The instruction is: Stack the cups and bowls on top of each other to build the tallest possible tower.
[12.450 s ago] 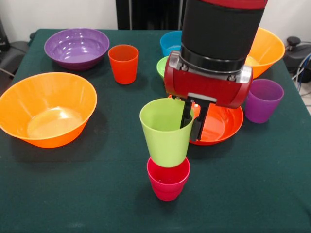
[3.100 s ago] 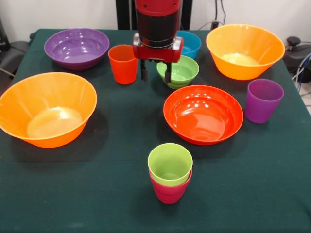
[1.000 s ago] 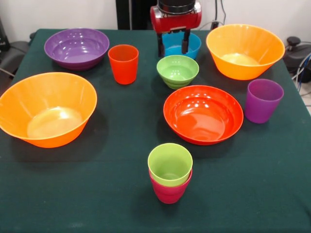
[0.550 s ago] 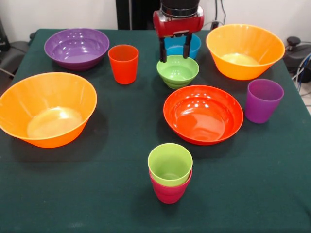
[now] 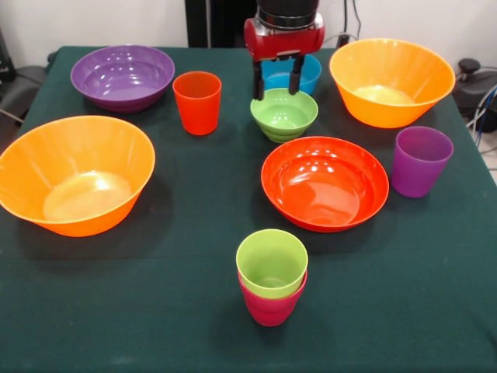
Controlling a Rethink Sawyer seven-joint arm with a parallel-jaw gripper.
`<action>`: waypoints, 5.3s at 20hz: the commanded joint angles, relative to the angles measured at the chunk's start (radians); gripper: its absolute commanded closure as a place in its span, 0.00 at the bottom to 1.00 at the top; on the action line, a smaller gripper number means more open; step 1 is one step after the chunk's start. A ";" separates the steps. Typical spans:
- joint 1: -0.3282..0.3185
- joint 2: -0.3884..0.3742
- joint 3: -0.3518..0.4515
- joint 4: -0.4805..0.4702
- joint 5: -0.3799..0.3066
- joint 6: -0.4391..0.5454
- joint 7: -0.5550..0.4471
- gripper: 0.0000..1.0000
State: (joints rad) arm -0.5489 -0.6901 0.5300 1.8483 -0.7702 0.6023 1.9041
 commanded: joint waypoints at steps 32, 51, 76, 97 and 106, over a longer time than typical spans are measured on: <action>0.137 0.218 -0.269 -0.075 -0.160 -0.316 0.055 0.00; 0.105 0.167 -0.243 -0.048 -0.079 -0.289 0.020 1.00; 0.041 -0.054 -0.146 0.090 0.123 -0.105 -0.096 1.00; 0.022 -0.058 -0.095 -0.023 0.393 -0.003 -0.002 1.00; 0.039 0.044 -0.122 -0.190 0.446 0.020 0.013 1.00</action>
State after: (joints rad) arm -0.5253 -0.7335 0.3671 1.8008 -0.3589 0.5431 1.9041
